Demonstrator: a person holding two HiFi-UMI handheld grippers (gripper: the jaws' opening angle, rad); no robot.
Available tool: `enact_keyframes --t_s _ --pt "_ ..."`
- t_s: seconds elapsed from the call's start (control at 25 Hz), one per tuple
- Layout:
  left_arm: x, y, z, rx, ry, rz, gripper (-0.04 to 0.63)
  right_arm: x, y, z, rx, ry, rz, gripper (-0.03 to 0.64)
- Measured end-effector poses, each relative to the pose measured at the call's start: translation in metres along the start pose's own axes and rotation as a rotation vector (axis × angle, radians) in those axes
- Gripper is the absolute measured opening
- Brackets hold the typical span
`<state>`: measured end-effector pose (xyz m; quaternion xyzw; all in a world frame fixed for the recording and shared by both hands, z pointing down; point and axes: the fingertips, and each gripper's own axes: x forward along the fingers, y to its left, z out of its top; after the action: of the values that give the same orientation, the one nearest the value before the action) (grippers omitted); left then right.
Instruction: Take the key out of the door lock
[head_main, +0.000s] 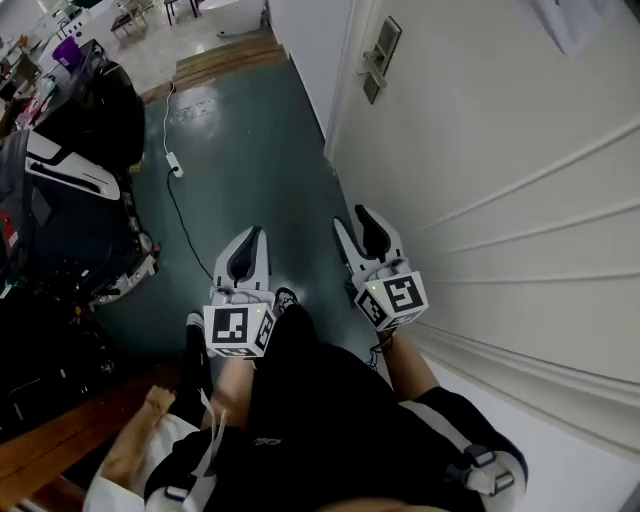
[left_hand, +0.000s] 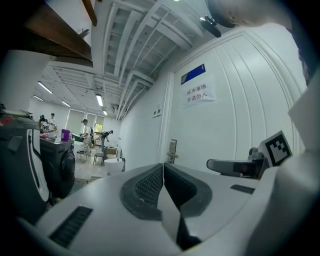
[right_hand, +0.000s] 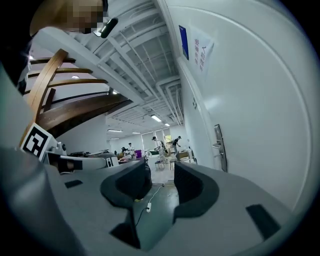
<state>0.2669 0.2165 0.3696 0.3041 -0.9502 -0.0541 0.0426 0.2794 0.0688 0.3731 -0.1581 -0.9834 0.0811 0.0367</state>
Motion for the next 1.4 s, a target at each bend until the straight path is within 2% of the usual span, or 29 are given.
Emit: enact_keyframes --t_s 0.28,0.52,0.84,1.12,1.4 --pt "0.045 0.066 0.004 -0.002 0.026 -0.002 0.026 0.083 -0.002 -0.004 0.057 0.01 0.007 0.179" --pt "0.067 0.104 0.01 -0.005 0.017 -0.02 0.026 0.123 0.005 -0.008 0.036 0.026 -0.006 0.179" --pt "0.098 0.123 0.01 -0.012 0.03 -0.043 0.026 0.153 -0.009 -0.005 0.016 0.035 -0.036 0.178" --pt "0.154 0.135 0.005 -0.006 0.039 -0.082 0.026 0.19 -0.047 -0.011 0.034 0.035 -0.07 0.178" --pt "0.253 0.139 0.011 0.02 0.069 -0.146 0.026 0.246 -0.114 -0.006 0.065 0.038 -0.122 0.176"
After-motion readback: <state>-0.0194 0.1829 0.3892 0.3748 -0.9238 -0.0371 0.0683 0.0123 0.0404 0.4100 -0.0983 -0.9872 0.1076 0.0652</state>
